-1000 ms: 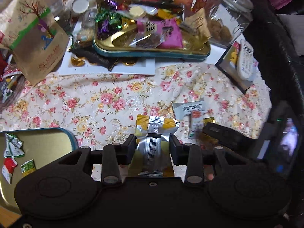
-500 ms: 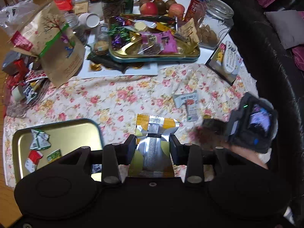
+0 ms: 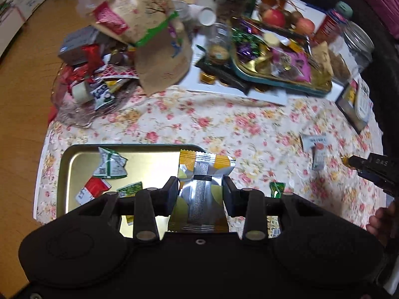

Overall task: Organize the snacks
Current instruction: 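Grasp the gold-wrapped candy with the right tool and lift it, then lower both candies into the gold tray and open both tools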

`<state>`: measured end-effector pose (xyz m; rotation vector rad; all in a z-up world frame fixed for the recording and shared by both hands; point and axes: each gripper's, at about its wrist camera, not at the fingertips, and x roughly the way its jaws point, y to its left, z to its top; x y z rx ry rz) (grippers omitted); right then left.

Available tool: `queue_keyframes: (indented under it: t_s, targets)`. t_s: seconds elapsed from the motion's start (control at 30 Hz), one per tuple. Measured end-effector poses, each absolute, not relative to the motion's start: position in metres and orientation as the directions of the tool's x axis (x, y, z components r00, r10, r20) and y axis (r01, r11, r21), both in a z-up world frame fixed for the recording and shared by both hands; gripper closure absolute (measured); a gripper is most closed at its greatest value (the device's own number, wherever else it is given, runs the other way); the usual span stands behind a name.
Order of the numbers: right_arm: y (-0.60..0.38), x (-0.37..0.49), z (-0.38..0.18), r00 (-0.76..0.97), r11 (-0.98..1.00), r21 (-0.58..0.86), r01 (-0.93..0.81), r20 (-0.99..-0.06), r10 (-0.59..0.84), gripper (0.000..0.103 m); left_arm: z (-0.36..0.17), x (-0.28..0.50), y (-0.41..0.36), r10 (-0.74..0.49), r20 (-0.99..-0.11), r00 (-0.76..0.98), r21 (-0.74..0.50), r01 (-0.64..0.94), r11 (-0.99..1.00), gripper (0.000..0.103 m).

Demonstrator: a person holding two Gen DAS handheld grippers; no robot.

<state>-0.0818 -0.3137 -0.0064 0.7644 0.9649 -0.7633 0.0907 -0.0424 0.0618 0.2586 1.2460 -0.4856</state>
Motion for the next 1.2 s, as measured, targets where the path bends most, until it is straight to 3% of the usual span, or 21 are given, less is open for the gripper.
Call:
queue_keyframes:
  t_s: [0.57, 1.2]
  targets:
    - [-0.19, -0.002, 0.021, 0.577, 0.725, 0.438, 0.532, -0.814, 0.068, 0.067, 0.05, 0.149, 0.039, -0.099, -0.948, 0.304, -0.03, 0.222, 0.975, 0.057]
    - [-0.133, 0.004, 0.017, 0.552, 0.807, 0.429, 0.407, -0.819, 0.156, 0.067, 0.026, 0.158, 0.071, -0.089, -0.971, 0.222, -0.048, 0.184, 0.982, 0.057]
